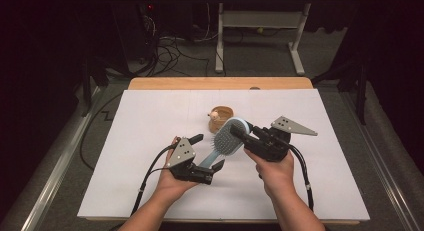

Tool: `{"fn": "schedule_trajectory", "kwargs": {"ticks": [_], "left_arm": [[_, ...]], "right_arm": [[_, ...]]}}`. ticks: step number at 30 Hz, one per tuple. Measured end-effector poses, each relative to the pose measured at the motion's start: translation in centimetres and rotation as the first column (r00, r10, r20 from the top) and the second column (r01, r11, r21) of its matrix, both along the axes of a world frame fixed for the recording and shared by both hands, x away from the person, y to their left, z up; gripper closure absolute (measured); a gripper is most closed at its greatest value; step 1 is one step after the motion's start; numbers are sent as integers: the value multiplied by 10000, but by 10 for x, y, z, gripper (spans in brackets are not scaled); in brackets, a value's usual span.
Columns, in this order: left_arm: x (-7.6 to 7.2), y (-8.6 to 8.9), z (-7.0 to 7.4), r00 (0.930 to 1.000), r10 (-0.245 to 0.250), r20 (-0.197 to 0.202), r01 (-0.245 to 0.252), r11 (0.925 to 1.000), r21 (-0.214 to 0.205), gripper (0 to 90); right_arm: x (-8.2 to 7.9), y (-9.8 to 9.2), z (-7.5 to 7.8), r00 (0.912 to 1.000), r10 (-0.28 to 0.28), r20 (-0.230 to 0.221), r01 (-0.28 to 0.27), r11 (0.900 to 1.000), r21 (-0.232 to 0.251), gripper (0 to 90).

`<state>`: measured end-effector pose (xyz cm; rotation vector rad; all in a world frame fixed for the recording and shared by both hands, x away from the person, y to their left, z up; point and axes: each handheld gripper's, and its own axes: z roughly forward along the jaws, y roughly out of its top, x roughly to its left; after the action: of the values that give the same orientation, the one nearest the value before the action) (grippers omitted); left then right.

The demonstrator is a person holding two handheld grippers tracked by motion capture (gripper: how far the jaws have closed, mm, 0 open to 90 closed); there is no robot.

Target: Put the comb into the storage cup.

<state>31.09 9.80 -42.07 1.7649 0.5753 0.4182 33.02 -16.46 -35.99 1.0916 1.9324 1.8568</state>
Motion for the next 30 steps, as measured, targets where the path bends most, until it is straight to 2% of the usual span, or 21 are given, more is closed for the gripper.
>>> {"fn": "schedule_trajectory", "kwargs": {"ticks": [7,15,18,26,30], "left_arm": [[1,11,-1,9999,131,9,-130,9999,-61,0],[3,31,-7,9985,541,-37,-541,9985,-75,0],[3,40,-10,9976,689,-34,-688,9976,107,0],[2,69,-18,9921,1248,-147,-1244,9918,277,0],[1,83,-22,9856,1688,-60,-1686,9854,238,0]], "right_arm": [[1,-3,2,9998,-195,69,195,9997,-113,613],[2,-7,2,9994,-267,211,274,9991,-309,612],[2,-9,3,9994,-277,208,284,9990,-340,612],[1,-18,7,9979,-518,377,535,9976,-443,612],[0,-24,7,9967,-670,452,689,9967,-439,611]]}}
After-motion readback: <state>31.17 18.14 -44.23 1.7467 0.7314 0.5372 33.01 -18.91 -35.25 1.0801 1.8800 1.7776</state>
